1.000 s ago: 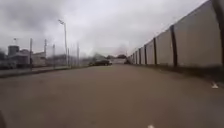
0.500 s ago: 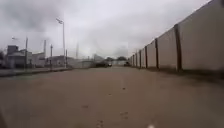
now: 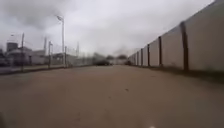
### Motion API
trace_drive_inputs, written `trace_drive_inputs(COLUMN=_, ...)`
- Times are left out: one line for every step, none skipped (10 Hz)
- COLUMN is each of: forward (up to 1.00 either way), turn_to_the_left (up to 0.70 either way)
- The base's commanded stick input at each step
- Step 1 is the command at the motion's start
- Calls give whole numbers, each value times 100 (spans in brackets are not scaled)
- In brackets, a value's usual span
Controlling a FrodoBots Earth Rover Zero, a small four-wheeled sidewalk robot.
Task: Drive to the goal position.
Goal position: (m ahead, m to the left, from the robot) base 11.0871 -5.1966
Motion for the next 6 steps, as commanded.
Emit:
trace_drive_inputs(forward=100, turn_to_the_left=0)
trace_drive_inputs(forward=100, turn_to_the_left=0)
trace_drive_inputs(forward=100, turn_to_the_left=0)
trace_drive_inputs(forward=100, turn_to_the_left=0)
trace_drive_inputs(forward=100, turn_to_the_left=0)
trace_drive_inputs(forward=100, turn_to_the_left=0)
